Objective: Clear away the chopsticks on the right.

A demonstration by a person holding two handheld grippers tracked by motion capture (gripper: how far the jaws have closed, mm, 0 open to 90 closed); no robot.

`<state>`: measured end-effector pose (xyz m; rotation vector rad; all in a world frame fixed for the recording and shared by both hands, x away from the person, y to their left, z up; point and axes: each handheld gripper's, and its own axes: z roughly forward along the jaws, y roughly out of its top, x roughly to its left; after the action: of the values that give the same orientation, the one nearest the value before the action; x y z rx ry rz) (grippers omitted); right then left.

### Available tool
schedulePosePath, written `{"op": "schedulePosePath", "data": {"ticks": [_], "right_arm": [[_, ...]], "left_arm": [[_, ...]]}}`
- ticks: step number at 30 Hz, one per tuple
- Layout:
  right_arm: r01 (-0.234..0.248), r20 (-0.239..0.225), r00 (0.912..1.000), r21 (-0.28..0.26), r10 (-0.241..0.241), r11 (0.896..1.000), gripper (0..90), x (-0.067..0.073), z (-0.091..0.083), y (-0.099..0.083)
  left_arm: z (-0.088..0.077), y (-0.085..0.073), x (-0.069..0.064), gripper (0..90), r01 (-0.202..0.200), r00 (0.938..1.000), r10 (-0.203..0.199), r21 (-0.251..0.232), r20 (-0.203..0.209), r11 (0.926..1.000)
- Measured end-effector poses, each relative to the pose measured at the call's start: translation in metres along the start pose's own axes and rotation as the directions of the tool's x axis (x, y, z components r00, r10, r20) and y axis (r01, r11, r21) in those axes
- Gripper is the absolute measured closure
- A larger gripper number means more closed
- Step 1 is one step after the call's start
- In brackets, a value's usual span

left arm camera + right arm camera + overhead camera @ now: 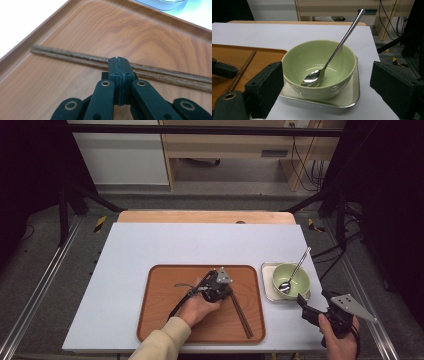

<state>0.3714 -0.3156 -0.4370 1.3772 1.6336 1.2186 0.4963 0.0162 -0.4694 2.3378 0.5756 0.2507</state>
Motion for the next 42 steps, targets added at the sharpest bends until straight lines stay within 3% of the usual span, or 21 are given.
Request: {"op": "schedulePosePath", "data": {"ticks": [12, 26, 34, 42], "right_arm": [[0.001, -0.006, 1.0000, 0.010, -0.001, 1.000, 12.4, 0.001, 0.002, -0.001], [0.002, -0.011, 0.9999, 0.019, -0.002, 1.000, 12.5, 0.002, 0.004, -0.002], [0.000, -0.013, 0.9999, 0.019, 0.000, 1.000, 12.5, 0.001, 0.004, -0.002], [-0.003, -0.016, 0.9999, 0.018, 0.003, 1.000, 12.2, 0.000, 0.003, -0.002]], "left_arm": [[0.016, 0.018, -0.010, 89.8, -0.053, 0.9969, 0.054, -0.007, 0.057, 0.9985], [0.022, 0.026, -0.018, 89.8, -0.080, 0.9933, 0.081, -0.016, 0.082, 0.9966], [0.025, 0.028, -0.022, 89.8, -0.096, 0.9921, 0.097, -0.016, 0.079, 0.9952], [0.016, 0.028, -0.021, 89.8, -0.108, 0.9915, 0.110, -0.026, 0.070, 0.9938]]}}
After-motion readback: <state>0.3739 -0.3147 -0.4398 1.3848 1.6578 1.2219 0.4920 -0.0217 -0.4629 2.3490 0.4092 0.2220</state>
